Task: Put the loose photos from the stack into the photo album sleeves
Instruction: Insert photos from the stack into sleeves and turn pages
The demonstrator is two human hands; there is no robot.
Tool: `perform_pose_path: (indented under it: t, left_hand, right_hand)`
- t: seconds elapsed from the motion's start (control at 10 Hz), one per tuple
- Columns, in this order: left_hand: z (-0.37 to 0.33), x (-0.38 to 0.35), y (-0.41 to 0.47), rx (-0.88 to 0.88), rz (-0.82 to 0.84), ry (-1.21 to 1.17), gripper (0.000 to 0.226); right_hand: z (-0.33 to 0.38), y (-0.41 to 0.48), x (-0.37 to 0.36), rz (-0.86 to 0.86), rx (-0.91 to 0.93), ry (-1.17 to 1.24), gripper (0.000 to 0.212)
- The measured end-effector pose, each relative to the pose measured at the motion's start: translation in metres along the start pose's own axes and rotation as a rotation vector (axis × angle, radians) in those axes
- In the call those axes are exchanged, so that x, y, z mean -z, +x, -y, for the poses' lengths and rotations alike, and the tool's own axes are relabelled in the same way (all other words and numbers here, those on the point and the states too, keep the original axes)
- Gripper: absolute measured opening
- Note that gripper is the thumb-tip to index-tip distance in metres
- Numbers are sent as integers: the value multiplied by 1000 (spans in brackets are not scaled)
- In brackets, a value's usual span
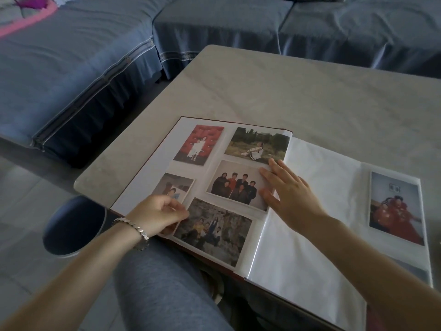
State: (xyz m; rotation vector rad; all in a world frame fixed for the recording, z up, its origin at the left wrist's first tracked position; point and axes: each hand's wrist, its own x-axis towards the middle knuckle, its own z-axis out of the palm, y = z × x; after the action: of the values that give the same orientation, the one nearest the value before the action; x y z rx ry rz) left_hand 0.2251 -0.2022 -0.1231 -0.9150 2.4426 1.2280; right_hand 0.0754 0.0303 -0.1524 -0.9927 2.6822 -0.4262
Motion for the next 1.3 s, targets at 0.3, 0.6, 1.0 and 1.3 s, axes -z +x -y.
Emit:
perform_pose_path:
  t: [0.3,0.6,1.0,1.3]
  left_hand:
    - [2,-15,-4,-26,-189,6,23]
    - [6,-18,-7,-56,-246,62,21]
    - [8,-24,-14,-132,-303,155,22]
    - [27,-34,-20,-321,-466,239,22]
  right_hand:
    - [-2,1,-3,-12,9,-4,57]
    - [-3,1,-5,-30,13,6,57]
    - [-2,0,-3,-14,8,-2,59]
    - [0,-1,-1,1,5,-1,58]
